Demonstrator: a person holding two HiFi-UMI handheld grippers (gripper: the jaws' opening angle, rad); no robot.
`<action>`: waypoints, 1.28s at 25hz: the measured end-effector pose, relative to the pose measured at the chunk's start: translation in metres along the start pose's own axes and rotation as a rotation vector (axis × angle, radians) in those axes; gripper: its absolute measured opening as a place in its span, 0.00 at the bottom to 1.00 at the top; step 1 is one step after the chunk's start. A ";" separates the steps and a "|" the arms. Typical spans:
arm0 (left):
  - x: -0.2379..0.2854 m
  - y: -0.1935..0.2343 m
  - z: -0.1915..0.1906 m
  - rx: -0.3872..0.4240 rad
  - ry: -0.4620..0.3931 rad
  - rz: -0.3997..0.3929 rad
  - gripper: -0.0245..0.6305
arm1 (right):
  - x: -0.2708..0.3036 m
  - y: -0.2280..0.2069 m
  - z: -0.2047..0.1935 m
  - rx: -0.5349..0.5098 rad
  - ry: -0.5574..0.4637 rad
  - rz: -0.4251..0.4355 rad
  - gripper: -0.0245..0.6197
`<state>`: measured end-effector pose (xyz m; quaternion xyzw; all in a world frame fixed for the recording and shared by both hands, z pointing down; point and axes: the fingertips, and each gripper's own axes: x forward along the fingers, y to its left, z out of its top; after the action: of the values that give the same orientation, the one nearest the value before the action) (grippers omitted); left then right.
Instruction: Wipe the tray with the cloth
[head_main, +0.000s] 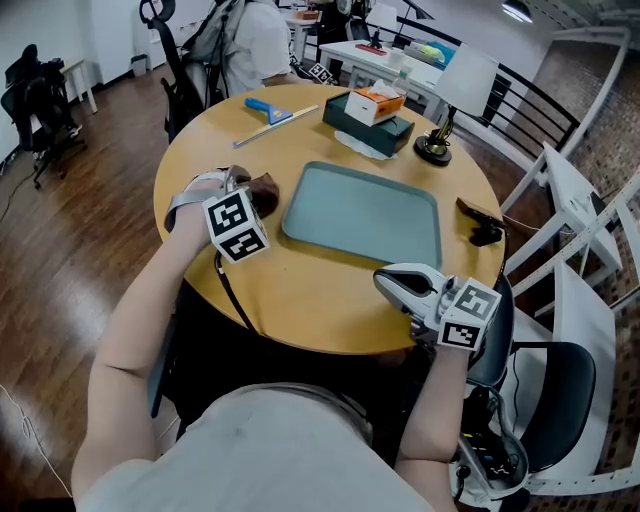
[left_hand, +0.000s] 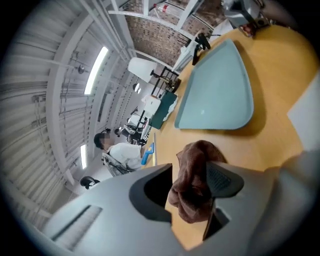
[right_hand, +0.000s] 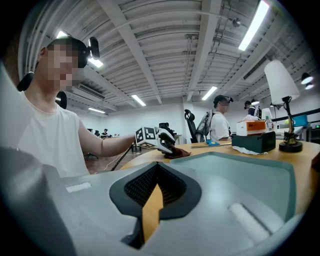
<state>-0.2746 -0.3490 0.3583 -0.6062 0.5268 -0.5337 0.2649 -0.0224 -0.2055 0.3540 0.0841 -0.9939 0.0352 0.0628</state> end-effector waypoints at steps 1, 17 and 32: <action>-0.007 0.006 0.002 -0.041 -0.023 0.011 0.39 | 0.001 -0.001 0.000 0.000 0.000 -0.001 0.04; -0.088 0.005 0.064 -1.068 -0.657 -0.349 0.05 | 0.014 -0.018 0.003 0.019 -0.002 -0.081 0.04; -0.091 -0.052 0.115 -1.028 -0.713 -0.554 0.04 | 0.037 -0.033 0.006 0.029 0.002 -0.166 0.04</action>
<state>-0.1381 -0.2767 0.3376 -0.9061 0.4193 -0.0318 -0.0458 -0.0540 -0.2445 0.3545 0.1671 -0.9828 0.0442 0.0651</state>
